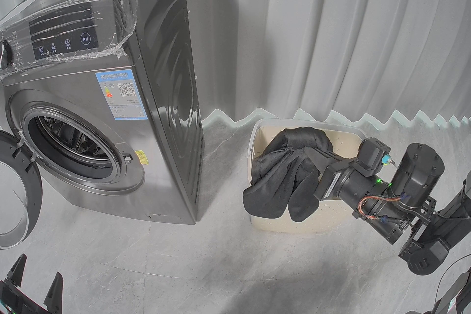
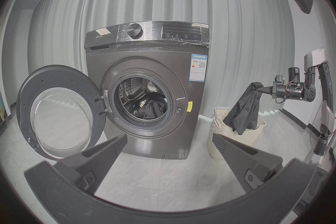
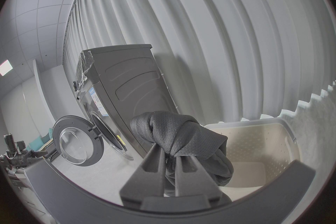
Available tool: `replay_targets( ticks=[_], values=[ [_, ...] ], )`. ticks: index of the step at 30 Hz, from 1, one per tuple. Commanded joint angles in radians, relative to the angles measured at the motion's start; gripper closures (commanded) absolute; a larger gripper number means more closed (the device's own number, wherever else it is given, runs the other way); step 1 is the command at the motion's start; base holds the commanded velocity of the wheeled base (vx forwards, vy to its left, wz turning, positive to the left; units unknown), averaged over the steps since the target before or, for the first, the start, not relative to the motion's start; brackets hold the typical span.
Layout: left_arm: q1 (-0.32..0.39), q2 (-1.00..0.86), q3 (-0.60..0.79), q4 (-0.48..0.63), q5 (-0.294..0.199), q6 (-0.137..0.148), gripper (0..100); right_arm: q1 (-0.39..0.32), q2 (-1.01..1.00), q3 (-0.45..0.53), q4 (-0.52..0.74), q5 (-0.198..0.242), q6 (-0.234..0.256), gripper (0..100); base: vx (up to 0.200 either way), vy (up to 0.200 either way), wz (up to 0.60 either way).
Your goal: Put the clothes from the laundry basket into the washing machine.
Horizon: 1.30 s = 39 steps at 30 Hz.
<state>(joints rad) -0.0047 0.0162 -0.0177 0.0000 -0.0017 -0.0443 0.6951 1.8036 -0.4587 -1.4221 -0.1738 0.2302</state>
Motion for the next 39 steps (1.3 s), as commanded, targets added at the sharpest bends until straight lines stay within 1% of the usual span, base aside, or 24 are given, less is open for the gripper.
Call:
replay_targets(
  ticks=[1, 6, 8, 9, 10, 11, 12, 13, 15, 20, 22, 30, 36, 39],
  values=[
    [0.000, -0.016, 0.016, 0.000, 0.000, 0.000, 0, -0.005, -0.032, 0.006, -0.004, 0.002, -0.026, 100, 0.000, 0.000, 0.00],
    [0.000, -0.016, 0.016, 0.000, 0.000, -0.002, 0, -0.003, -0.038, 0.002, -0.004, -0.009, -0.034, 100, 0.000, 0.000, 0.00],
    [0.000, -0.016, 0.015, 0.002, 0.000, 0.000, 0, -0.003, -0.047, 0.005, -0.004, -0.010, -0.042, 100, 0.000, 0.000, 0.00],
    [0.000, -0.016, 0.016, 0.000, 0.000, -0.002, 0, -0.006, -0.053, 0.008, -0.004, -0.016, -0.057, 100, 0.000, 0.000, 0.00],
    [0.000, -0.016, 0.016, 0.002, 0.000, -0.002, 0, -0.006, -0.056, 0.008, -0.003, -0.026, -0.061, 100, 0.000, 0.000, 0.00],
    [0.000, -0.016, 0.016, 0.002, 0.000, -0.002, 0, -0.006, -0.056, 0.008, -0.003, -0.026, -0.061, 100, 0.000, 0.000, 0.00],
    [0.000, -0.016, 0.016, 0.002, 0.000, -0.002, 0, -0.011, -0.058, 0.006, 0.002, -0.049, -0.066, 100, 0.000, 0.000, 0.00],
    [0.000, -0.016, 0.016, 0.002, 0.000, -0.002, 0, -0.011, -0.058, 0.006, 0.002, -0.049, -0.066, 100, 0.000, 0.000, 0.00],
    [0.000, -0.016, 0.016, 0.002, 0.000, -0.002, 0, -0.011, -0.069, 0.006, 0.011, -0.070, -0.066, 100, 0.000, 0.000, 0.00],
    [0.000, -0.016, 0.016, 0.002, 0.000, -0.002, 0, -0.006, -0.070, 0.008, 0.031, -0.167, -0.066, 100, -0.200, 0.000, 0.00],
    [0.000, -0.016, 0.016, 0.002, 0.002, 0.000, 0, -0.009, -0.070, 0.008, 0.042, -0.182, -0.066, 100, -0.100, 0.000, 0.00],
    [0.000, -0.016, 0.015, 0.002, 0.000, -0.002, 0, -0.011, -0.073, 0.032, 0.045, -0.187, -0.065, 100, 0.000, 0.000, 0.00],
    [0.000, -0.016, 0.016, 0.002, 0.000, -0.002, 0, -0.011, -0.084, 0.046, 0.045, -0.187, -0.061, 100, 0.000, 0.200, 0.00],
    [0.000, -0.016, 0.015, 0.003, 0.000, -0.002, 0, 0.000, -0.087, 0.054, 0.046, -0.187, -0.061, 100, 0.000, 0.200, 0.00]
  ],
)
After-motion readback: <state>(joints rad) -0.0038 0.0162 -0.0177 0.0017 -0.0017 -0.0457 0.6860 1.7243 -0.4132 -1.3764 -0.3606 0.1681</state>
